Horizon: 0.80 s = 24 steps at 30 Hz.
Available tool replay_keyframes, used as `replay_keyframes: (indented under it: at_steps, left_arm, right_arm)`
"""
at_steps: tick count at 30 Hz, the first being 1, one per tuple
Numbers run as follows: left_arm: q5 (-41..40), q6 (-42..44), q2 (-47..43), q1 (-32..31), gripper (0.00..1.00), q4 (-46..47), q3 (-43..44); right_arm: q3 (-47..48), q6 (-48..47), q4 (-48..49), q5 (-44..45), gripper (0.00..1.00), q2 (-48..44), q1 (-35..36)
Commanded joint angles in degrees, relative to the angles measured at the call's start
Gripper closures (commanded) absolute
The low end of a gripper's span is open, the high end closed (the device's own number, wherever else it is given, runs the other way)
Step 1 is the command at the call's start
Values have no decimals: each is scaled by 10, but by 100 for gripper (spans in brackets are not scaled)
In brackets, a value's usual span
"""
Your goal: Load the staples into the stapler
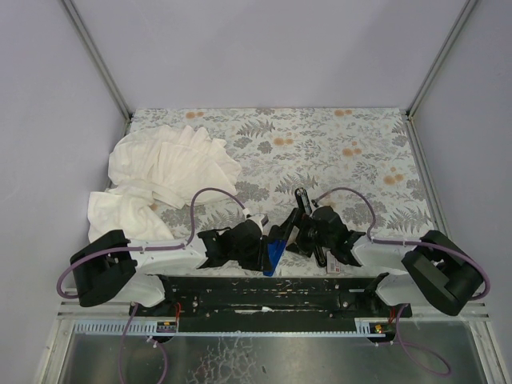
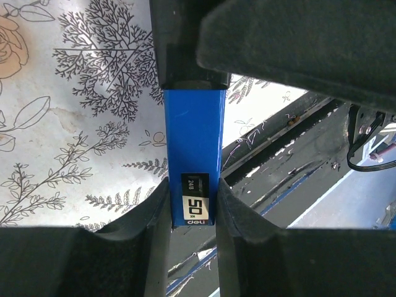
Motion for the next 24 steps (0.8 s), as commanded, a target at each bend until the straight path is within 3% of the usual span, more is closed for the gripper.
replay_keyframes:
  at_steps: [1,4,6,7,10,12,18,19,21,22,24]
  left_arm:
    - [16,7,-7,-5,100,57,4]
    - [21,13,-5,-6,100,56,6]
    - [22,14,-2,-7,100,55,6]
    - [22,13,-1,-7,100,55,7]
    - [14,9,4,-8,100,46,11]
    - [8,7,3,-8,100,41,15]
    - [-6,3,1,-8,100,30,19]
    - [-12,0,-2,-9,100,25,20]
    - [-21,-6,-6,-9,100,20,19]
    - [-25,-8,-9,-8,100,15,19]
    - [-36,-11,-14,-8,100,5,21]
  right_arm:
    - [34,7,19,7,1,41,8]
    - [57,7,15,13,0,75,8]
    - [74,4,2,20,8,95,11]
    - [81,4,-4,23,21,102,12]
    - [82,11,-7,31,93,108,15]
    - [78,16,-11,37,100,106,16]
    - [67,18,8,42,100,98,16]
    - [70,11,7,41,89,95,16]
    - [77,-4,-2,44,45,85,16]
    - [79,-11,-9,49,29,75,16]
    - [85,-31,-33,66,10,50,16]
